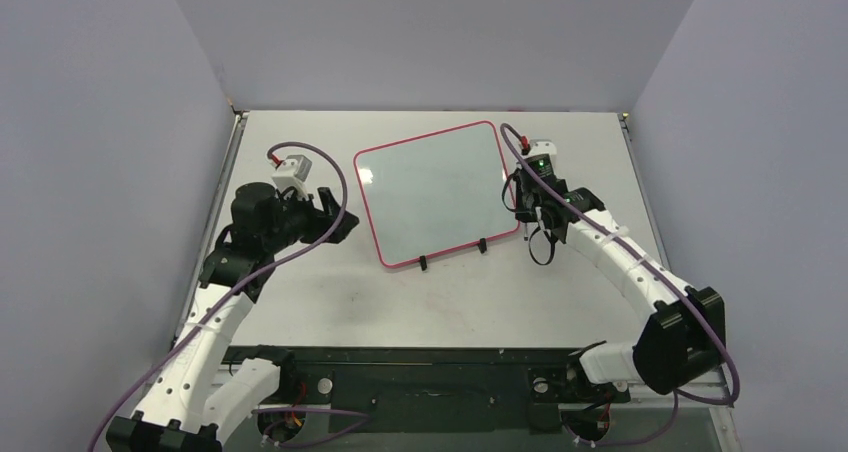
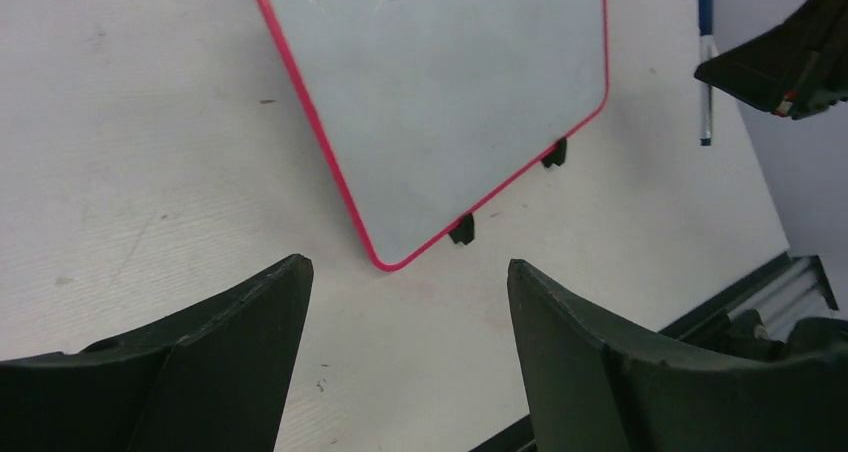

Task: Write a sentence on the whiteboard
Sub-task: Pick up the whiteboard marker from the center of the board, then pass from the right arm to the left

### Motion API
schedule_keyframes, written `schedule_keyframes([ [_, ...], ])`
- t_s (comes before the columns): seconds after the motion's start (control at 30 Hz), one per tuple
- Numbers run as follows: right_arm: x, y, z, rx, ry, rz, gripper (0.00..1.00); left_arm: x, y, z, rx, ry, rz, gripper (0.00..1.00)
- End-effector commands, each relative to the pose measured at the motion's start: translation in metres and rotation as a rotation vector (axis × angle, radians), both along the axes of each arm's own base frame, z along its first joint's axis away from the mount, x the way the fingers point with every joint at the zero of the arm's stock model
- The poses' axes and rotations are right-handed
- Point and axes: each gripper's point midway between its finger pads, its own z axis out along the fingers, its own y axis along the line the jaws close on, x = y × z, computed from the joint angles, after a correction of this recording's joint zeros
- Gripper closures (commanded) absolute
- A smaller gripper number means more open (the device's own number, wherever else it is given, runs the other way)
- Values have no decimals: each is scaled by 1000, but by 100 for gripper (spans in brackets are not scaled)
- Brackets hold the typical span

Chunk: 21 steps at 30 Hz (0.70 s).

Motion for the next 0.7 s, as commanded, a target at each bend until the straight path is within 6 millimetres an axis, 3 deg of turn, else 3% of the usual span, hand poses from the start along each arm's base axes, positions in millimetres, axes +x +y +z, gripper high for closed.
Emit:
schedule_keyframes([
  [0.0, -6, 64, 63, 213, -126, 278, 100, -15, -52, 34, -163, -51, -271, 32],
  [0.13, -27, 104, 105, 339, -229, 469, 100, -19, -73, 54, -187, -57, -316, 33],
  [0.27, -56, 137, 130, 358, -296, 663, 100, -14, -89, 69, -224, -30, -331, 33],
  [0.53, -95, 172, 154, 352, -353, 873, 100, -17, -135, 90, -263, -62, -409, 33],
  [0.67, -106, 183, 159, 344, -363, 926, 100, -11, -150, 89, -291, -31, -415, 38],
])
